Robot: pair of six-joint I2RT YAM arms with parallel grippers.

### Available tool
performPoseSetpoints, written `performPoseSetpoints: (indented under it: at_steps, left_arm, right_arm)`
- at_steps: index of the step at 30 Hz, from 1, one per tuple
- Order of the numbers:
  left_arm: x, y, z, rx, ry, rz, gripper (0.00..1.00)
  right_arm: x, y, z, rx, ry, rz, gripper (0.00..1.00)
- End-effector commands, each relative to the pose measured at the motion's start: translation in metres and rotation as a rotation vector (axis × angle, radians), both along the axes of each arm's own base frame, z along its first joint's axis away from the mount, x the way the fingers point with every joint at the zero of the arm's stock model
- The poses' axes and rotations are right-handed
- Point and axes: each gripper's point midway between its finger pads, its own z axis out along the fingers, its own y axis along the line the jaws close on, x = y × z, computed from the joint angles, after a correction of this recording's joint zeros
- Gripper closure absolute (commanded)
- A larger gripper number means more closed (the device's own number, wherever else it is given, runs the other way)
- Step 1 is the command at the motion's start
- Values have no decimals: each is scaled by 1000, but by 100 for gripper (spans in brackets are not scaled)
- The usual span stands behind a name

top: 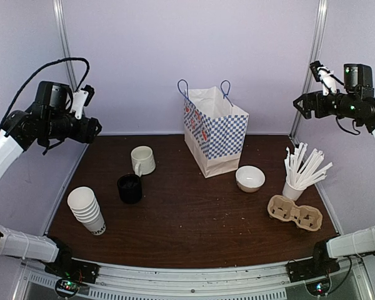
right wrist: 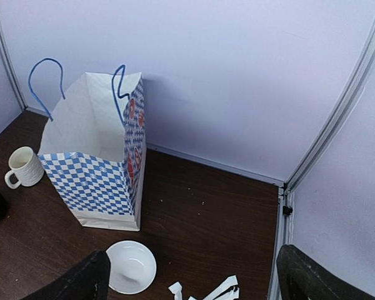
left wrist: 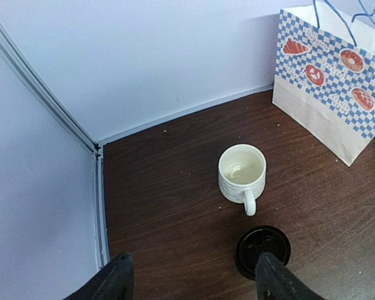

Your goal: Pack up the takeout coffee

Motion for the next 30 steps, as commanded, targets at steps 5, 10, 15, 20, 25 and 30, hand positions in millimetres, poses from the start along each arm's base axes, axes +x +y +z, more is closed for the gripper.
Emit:
performPoseSetpoints:
  at_steps: [5, 10, 15, 20, 25, 30]
  left_arm:
    - [-5, -20, 17, -119, 63, -95, 39]
    - [-12, -23, 6, -141, 161, -93, 45]
    - [-25, -28, -16, -134, 305, -107, 47]
    - [-45, -35, -36, -89, 450, -127, 49]
    - [-77, -38, -54, -34, 579, -116, 49]
    - [-123, -40, -73, 3, 748, -106, 54]
  right_arm:
    - [-24, 54, 5, 11, 17, 356, 2]
    - [-41, 103, -17, -123, 66, 561, 7]
    - [-75, 163, -63, -301, 159, 837, 11]
    - [-131, 221, -123, -450, 279, 1141, 19]
    - [-170, 250, -170, -555, 362, 1305, 24]
    - [-184, 264, -199, -556, 434, 1369, 30]
